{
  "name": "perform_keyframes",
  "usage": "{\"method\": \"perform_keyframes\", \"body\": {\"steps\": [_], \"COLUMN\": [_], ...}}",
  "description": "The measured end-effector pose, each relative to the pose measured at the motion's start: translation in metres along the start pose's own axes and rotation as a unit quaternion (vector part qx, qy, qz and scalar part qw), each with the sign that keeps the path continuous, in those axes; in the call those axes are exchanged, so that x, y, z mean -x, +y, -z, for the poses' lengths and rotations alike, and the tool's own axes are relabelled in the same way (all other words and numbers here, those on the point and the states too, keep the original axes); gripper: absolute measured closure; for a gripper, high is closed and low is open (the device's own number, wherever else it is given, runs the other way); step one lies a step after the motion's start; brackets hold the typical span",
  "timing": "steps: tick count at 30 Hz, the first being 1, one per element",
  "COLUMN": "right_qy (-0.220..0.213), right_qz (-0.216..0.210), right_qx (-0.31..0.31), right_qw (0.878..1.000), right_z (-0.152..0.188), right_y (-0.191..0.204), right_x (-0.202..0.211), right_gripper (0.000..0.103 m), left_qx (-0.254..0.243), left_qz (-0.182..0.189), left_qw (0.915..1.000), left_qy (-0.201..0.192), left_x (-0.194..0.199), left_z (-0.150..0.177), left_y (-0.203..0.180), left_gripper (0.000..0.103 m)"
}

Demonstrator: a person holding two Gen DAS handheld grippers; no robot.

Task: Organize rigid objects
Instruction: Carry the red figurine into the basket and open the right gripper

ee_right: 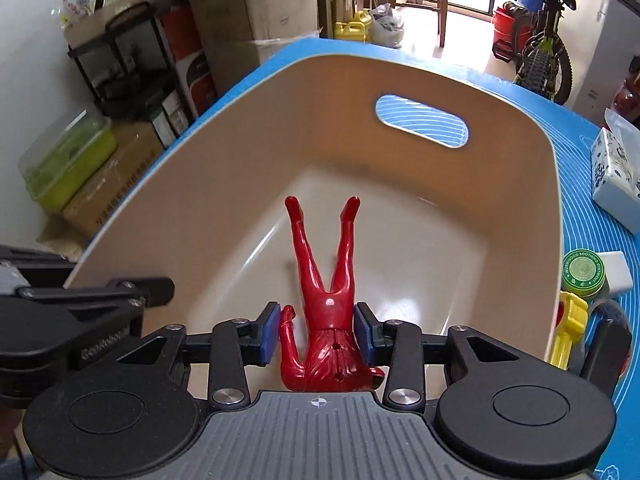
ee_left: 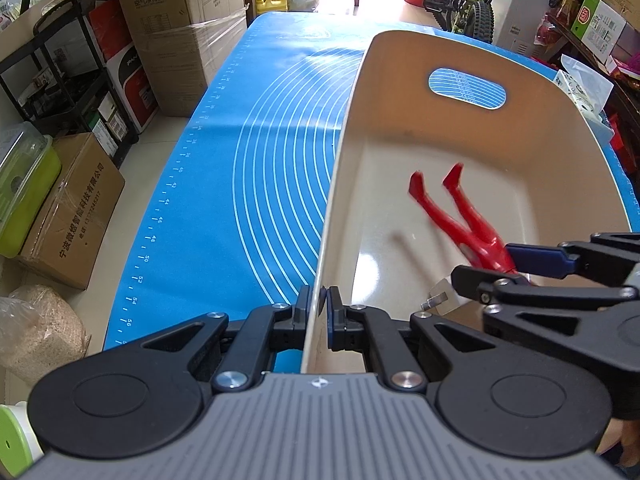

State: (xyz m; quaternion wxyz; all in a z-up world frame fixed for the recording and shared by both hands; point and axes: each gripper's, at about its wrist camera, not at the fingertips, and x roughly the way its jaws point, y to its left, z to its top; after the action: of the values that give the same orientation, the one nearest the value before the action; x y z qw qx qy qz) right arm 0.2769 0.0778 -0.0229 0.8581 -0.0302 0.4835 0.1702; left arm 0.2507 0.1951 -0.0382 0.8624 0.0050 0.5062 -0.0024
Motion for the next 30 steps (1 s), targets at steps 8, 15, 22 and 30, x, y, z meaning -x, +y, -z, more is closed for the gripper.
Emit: {"method": "perform_keyframes", "body": {"steps": [8, 15, 22, 30], "right_qy": [-0.061, -0.127, -0.127, -0.086], "right_qz": [-0.01, 0.022, 0.087, 0.117], "right_qx": [-0.015, -0.045, -0.099, -0.126], "right_qw": [0.998, 0.991, 0.983, 0.981], "right_z": [-0.009, -0.011, 0.002, 0.031], "right_y": [-0.016, -0.052, -0.109, -0.143], "right_x": [0.05, 0.095, 0.099, 0.062], "right_gripper": [0.041, 0.033, 0.033, 0.034], "left_qx": [0.0, 0.0, 0.0, 0.0], "left_qz": [-0.001, -0.001, -0.001, -0.001], "left_qw": [1.0, 1.0, 1.0, 1.0], "left_qy": [0.001, 0.001, 0.001, 0.001], "left_x": [0.0, 0.0, 0.0, 0.0], "left_z": [-0.001, -0.001, -0.001, -0.001], "left_y": [-0.001, -0.001, -0.001, -0.001], "left_gripper": [0.094, 0.094, 0.094, 0.094]}}
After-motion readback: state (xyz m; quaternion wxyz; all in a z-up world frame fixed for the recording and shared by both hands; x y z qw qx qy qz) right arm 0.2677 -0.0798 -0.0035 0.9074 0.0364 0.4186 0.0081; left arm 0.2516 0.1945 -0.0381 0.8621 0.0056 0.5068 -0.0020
